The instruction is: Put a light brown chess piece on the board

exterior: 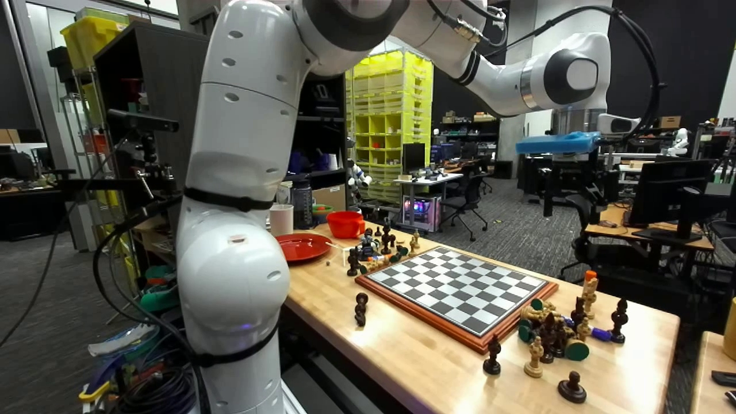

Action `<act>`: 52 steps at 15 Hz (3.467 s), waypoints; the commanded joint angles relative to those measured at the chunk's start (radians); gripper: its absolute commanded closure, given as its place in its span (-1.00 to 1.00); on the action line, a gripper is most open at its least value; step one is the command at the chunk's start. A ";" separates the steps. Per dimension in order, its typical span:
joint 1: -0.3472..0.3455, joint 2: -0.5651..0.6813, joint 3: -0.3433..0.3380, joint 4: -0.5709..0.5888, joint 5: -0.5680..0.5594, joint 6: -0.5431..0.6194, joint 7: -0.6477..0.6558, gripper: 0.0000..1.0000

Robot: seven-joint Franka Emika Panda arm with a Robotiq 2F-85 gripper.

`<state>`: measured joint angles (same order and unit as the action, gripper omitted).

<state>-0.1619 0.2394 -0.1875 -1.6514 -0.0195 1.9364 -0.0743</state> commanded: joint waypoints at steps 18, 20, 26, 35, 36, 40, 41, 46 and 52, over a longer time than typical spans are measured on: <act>-0.129 0.411 0.029 0.458 0.043 -0.120 0.009 -1.00; -0.141 0.420 0.034 0.474 0.060 -0.155 0.006 -1.00; -0.163 0.440 0.042 0.492 0.089 -0.194 0.002 -1.00; -0.155 0.463 0.044 0.459 0.121 -0.128 0.009 -1.00; -0.155 0.466 0.045 0.460 0.120 -0.125 0.011 -1.00; -0.154 0.469 0.046 0.453 0.115 -0.130 0.003 -0.39; -0.153 0.468 0.046 0.450 0.113 -0.131 0.001 -0.23; -0.146 0.449 0.047 0.417 0.103 -0.139 -0.012 0.56; -0.130 0.416 0.045 0.364 0.093 -0.142 -0.034 0.93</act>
<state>-0.2981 0.7095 -0.1448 -1.2219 0.0818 1.7992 -0.0852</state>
